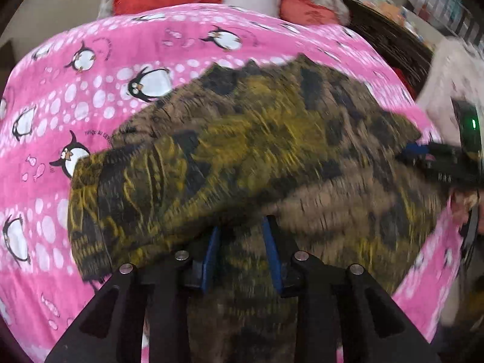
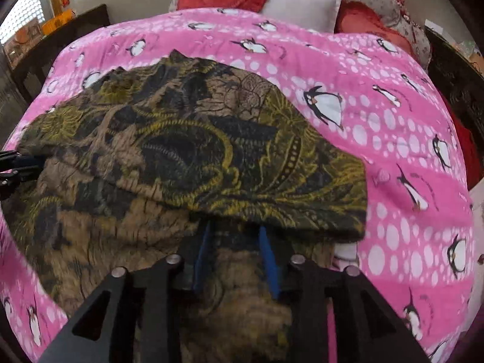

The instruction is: Fold small clothes

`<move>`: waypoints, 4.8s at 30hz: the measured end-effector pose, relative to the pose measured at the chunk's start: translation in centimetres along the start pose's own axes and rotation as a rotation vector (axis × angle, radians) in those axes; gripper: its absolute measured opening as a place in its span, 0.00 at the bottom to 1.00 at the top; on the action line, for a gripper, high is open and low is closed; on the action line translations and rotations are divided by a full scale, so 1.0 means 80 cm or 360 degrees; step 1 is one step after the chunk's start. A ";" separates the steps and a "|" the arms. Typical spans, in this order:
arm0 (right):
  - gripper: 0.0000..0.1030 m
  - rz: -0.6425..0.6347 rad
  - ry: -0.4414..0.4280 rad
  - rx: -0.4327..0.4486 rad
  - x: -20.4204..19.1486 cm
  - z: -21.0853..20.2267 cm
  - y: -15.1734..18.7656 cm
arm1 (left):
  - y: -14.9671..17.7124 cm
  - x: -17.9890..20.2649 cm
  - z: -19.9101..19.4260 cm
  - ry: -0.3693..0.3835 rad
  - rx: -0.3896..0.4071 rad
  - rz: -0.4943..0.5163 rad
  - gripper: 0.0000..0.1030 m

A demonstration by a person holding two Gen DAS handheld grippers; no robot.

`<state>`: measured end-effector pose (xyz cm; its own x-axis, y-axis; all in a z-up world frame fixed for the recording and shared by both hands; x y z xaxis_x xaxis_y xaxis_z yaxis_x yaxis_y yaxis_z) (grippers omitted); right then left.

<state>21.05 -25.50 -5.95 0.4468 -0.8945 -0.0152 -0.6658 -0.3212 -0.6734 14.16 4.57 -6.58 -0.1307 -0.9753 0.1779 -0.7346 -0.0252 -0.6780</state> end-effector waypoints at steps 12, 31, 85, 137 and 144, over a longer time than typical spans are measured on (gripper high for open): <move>0.45 0.0290 0.0088 0.0468 0.054 -0.003 -0.150 | -0.135 -0.111 -0.018 -0.0365 0.0497 -0.0528 0.10; 0.34 0.0685 -0.0006 0.0446 0.097 0.057 -0.076 | -0.036 -0.085 0.025 -0.0354 0.0392 -0.0401 0.08; 0.88 -0.0012 0.0064 0.0382 -0.183 0.010 0.014 | 0.129 -0.054 -0.112 0.0119 0.0464 -0.1215 0.29; 0.89 -0.0007 0.0067 0.0384 -0.177 0.011 0.015 | 0.132 -0.024 -0.092 0.0537 0.0073 -0.1445 0.21; 0.89 -0.0007 0.0067 0.0384 -0.177 0.010 0.015 | 0.128 -0.058 -0.096 0.0612 0.0275 -0.1735 0.20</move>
<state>14.41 -12.96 -7.18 0.4206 -0.9071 0.0156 -0.4995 -0.2459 -0.8307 2.11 10.51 -8.91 0.2984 -0.2887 0.9097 -0.4855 -0.8665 -0.1157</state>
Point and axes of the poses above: each gripper's, at about its wrist camera, not at the fingertips, and z roughly the way its jaws point, x to its right, y to its underside, the point moved 8 cm from there along z, roughly the way its jaws point, and after that the axes turned 13 degrees about x, right-handed, at the moved point
